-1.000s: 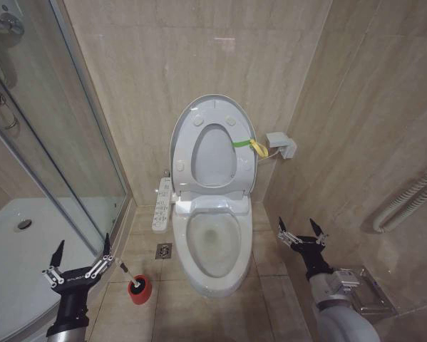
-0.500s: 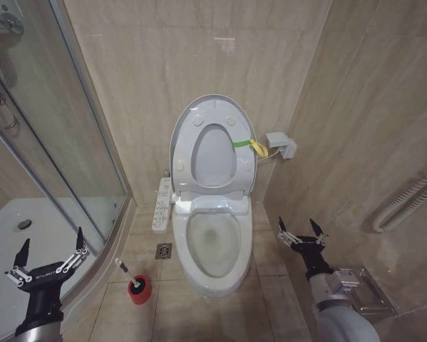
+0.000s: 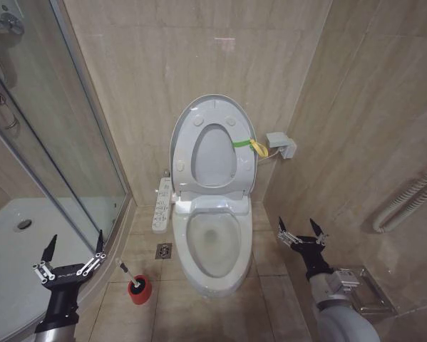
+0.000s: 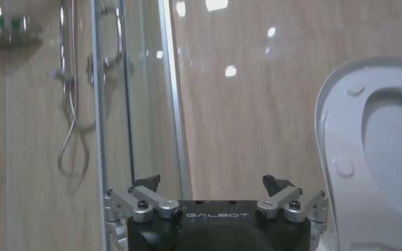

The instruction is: Open the toilet lid, clean the toilet bowl with a toilet brush, close the toilet lid, and flush.

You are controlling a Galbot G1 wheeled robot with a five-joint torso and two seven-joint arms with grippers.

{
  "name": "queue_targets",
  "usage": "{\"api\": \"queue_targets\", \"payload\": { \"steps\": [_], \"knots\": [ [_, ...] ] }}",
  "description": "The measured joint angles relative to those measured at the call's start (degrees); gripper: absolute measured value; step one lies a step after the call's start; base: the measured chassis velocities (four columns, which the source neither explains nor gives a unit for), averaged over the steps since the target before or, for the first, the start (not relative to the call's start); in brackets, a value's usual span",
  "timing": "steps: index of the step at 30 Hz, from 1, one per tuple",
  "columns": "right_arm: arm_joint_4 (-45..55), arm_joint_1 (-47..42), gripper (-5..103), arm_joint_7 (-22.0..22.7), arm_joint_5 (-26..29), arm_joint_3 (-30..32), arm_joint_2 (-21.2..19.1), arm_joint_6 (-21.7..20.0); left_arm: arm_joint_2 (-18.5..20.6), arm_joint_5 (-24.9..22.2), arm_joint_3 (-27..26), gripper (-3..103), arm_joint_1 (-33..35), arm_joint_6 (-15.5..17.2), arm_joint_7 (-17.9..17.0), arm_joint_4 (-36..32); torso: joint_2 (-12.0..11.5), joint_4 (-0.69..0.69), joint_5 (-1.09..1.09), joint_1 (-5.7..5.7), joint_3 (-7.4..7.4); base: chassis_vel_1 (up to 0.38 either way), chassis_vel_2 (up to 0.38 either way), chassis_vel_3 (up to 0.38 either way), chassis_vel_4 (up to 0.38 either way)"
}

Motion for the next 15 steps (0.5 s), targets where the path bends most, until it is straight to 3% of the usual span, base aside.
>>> {"api": "queue_targets", "payload": {
  "steps": [5, 15],
  "knots": [
    [0.00, 0.00, 100, 0.00, 0.00, 0.00, 0.00, 0.00, 0.42, -1.13, 0.52, 98, -0.65, 4.96, -0.77, -0.56, 0.00, 0.00, 0.00, 0.00, 0.00, 0.000, 0.000, 0.000, 0.000],
    [0.00, 0.00, 100, 0.00, 0.00, 0.00, 0.00, 0.00, 0.72, -2.17, 1.41, 98, -1.47, 6.08, -0.43, -0.26, 0.00, 0.00, 0.00, 0.00, 0.00, 0.000, 0.000, 0.000, 0.000]
  ]
}}
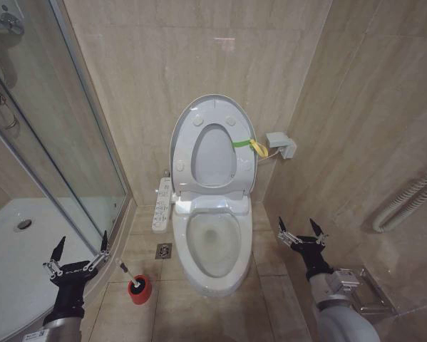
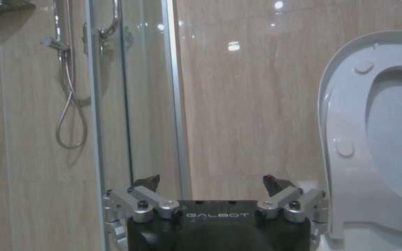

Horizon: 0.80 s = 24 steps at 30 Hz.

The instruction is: Open the toilet lid, clean the toilet bowl with a toilet brush, close the toilet lid, and flush.

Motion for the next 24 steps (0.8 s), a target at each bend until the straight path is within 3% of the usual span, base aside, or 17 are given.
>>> {"api": "queue_targets", "payload": {
  "steps": [12, 24],
  "knots": [
    [0.00, 0.00, 100, 0.00, 0.00, 0.00, 0.00, 0.00, 0.09, 1.78, 0.88, 100, -0.58, -3.61, 3.41, 2.41, 0.00, 0.00, 0.00, 0.00, 0.00, 0.000, 0.000, 0.000, 0.000],
    [0.00, 0.00, 100, 0.00, 0.00, 0.00, 0.00, 0.00, -0.07, 2.18, 0.97, 100, -0.36, -3.78, 3.36, 2.51, 0.00, 0.00, 0.00, 0.00, 0.00, 0.000, 0.000, 0.000, 0.000]
  ]
}}
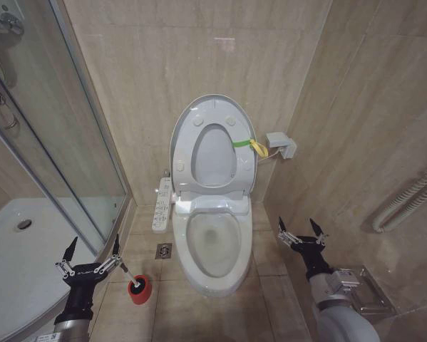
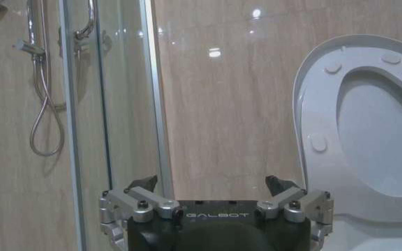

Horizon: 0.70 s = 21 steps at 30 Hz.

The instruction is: Open the toilet lid, clean the toilet bowl with a toilet brush, close the toilet lid, and flush.

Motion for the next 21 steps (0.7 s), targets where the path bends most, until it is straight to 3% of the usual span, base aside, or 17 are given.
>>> {"api": "queue_targets", "payload": {
  "steps": [21],
  "knots": [
    [0.00, 0.00, 100, 0.00, 0.00, 0.00, 0.00, 0.00, -0.01, 0.01, -0.02, 100, 0.04, 0.00, -0.08, -0.01, 0.00, 0.00, 0.00, 0.00, 0.00, 0.000, 0.000, 0.000, 0.000]
  ]
}}
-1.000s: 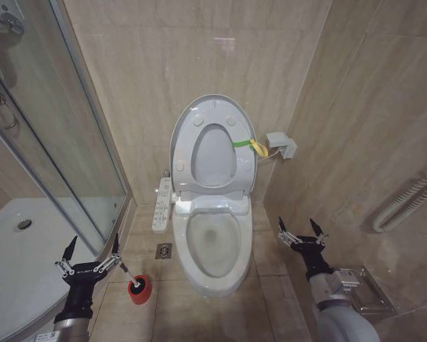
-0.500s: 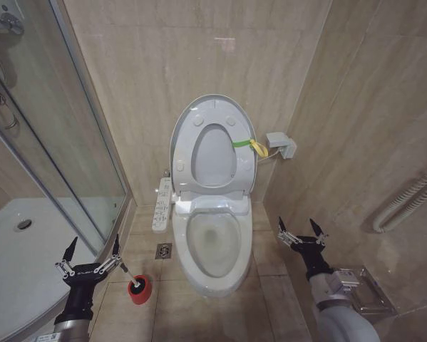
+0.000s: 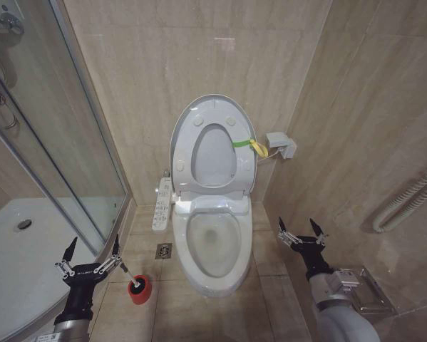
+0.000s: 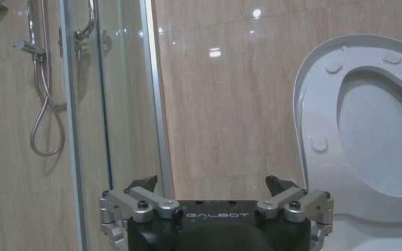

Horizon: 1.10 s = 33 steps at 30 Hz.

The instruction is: Open the toilet lid, clean the toilet bowl with a toilet brush, close the toilet lid, and flush.

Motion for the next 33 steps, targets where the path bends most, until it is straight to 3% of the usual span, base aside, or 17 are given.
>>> {"api": "queue_targets", "payload": {
  "steps": [33],
  "knots": [
    [0.00, 0.00, 100, 0.00, 0.00, 0.00, 0.00, 0.00, 0.00, -0.03, -0.01, 100, 0.00, 0.03, -0.02, -0.03, 0.00, 0.00, 0.00, 0.00, 0.00, 0.000, 0.000, 0.000, 0.000]
  ]
}}
